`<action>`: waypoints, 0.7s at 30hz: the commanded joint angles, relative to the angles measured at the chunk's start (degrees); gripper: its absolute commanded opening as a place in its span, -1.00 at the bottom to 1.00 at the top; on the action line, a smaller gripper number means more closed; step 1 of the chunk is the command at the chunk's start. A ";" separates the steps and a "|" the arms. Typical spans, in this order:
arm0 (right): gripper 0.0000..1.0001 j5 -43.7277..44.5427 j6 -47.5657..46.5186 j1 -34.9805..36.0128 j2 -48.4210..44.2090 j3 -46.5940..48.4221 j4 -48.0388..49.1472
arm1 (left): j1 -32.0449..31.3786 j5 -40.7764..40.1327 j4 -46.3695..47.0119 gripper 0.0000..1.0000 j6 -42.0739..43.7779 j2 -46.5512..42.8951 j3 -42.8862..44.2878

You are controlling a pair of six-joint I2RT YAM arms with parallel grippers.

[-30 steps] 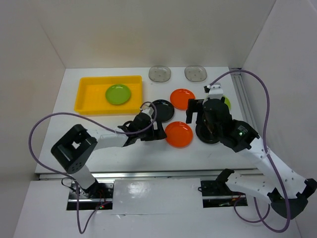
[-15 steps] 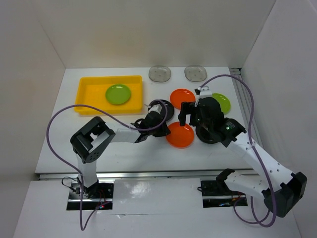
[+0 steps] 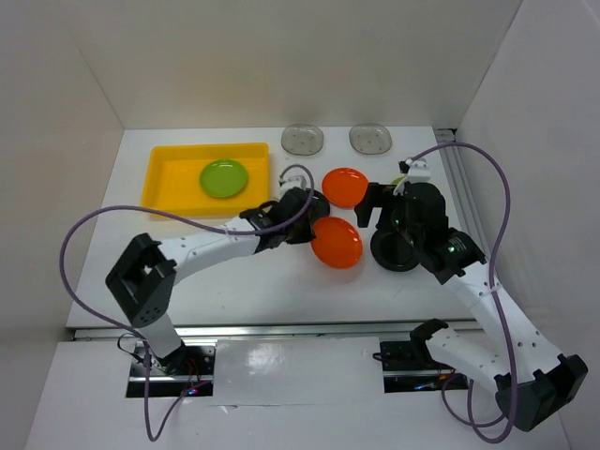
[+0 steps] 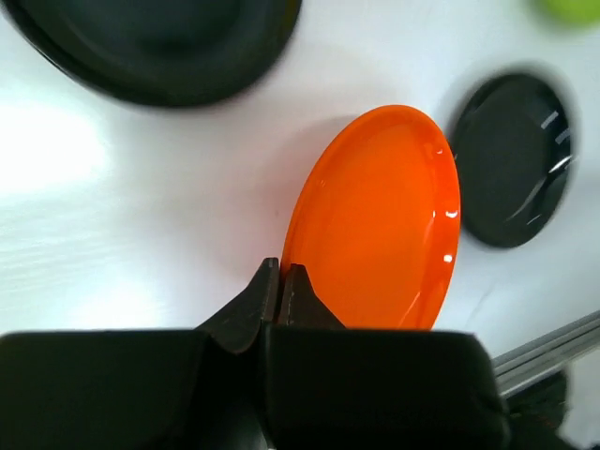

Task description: Place the plates into the plastic bin on the countertop

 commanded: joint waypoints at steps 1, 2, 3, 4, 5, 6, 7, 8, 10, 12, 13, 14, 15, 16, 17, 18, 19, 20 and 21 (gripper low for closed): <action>0.98 2.52 0.79 -0.69 -0.62 0.63 0.27 | 5.43 -10.52 -13.44 -1.00 0.48 -7.37 7.98; 0.98 1.99 0.79 -0.69 -0.61 -0.24 0.79 | 7.45 -12.45 -16.15 -1.00 -0.22 -7.90 9.56; 0.98 1.38 1.32 -0.69 0.17 -1.21 1.49 | 12.26 -12.99 -17.22 -1.00 -0.83 -7.90 10.27; 0.98 0.68 1.32 -0.69 0.18 -1.74 2.02 | 14.91 -12.99 -18.10 -1.00 -0.84 -8.43 11.06; 0.98 -0.64 1.32 -0.69 0.18 -2.27 3.15 | 17.64 -12.21 -18.89 -1.00 -1.54 -8.43 12.46; 0.98 -1.52 0.80 -1.21 0.18 -3.06 3.69 | 20.54 -11.59 -18.90 -1.00 -1.54 -8.43 13.00; 0.98 -2.40 0.79 -1.22 0.79 -3.06 3.69 | 25.70 -11.59 -19.60 -1.00 -1.54 -7.91 13.61; 0.98 -4.32 0.10 -1.22 1.40 -3.06 4.30 | 28.27 -10.80 -19.60 -1.00 -2.24 -6.86 14.84; 0.98 -5.65 -0.96 -1.22 2.28 -3.06 4.31 | 34.17 -11.32 -19.00 -1.00 -2.85 -5.45 15.81; 0.98 -6.36 -1.66 -1.22 2.29 -3.06 4.92 | 38.47 -10.27 -16.54 -1.00 -0.68 -2.13 17.66; 0.98 -8.10 -1.67 -1.22 2.29 -3.59 4.92 | 39.71 -9.75 -13.66 -1.00 0.47 -0.71 18.18; 0.98 -8.90 -2.28 -1.22 2.29 -3.59 4.92 | 40.86 -8.87 -12.06 -1.00 1.78 0.87 19.49; 0.98 -9.61 -2.28 -1.22 2.29 -3.59 5.62 | 41.91 -6.78 -11.44 -1.00 2.84 2.62 20.64; 0.98 -10.31 -2.28 -1.22 1.77 -3.59 5.63 | 43.58 -6.75 -11.43 -1.00 3.90 6.47 21.96; 0.98 -10.84 -2.80 -1.22 1.76 -3.59 5.63 | 44.38 -5.80 -11.43 -1.00 3.91 8.16 23.80; 0.98 -10.84 -2.81 -1.22 1.76 -3.59 5.63 | 44.99 -5.27 -11.43 -1.00 4.60 9.75 24.60; 0.98 -10.84 -2.81 -1.22 1.76 -3.07 5.63 | 46.13 -4.39 -10.91 -1.00 5.22 12.20 24.61; 0.98 -10.84 -2.81 -1.22 1.76 -3.06 5.63 | 46.14 -4.38 -10.38 -1.00 5.23 13.18 25.21; 0.98 -10.84 -2.81 -1.22 1.76 -3.06 5.63 | 46.84 -3.25 -9.77 -1.00 5.92 14.15 25.83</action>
